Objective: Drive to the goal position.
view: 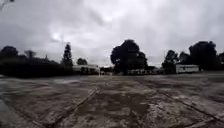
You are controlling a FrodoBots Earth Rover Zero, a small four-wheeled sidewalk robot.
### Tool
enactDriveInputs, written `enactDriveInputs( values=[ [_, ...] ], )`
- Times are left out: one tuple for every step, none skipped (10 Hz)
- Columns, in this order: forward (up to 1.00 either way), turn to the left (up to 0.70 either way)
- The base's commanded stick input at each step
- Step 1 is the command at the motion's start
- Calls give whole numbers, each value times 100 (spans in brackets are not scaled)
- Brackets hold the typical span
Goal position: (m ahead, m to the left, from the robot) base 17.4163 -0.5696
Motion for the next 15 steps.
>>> enactDriveInputs(
  values=[
    [69,0],
    [69,0],
    [69,0],
    [69,0],
    [69,0],
    [69,0],
    [69,0],
    [69,0],
    [69,0],
    [69,0],
    [69,0],
    [69,0],
    [69,0],
    [69,0],
    [69,-34]
  ],
)
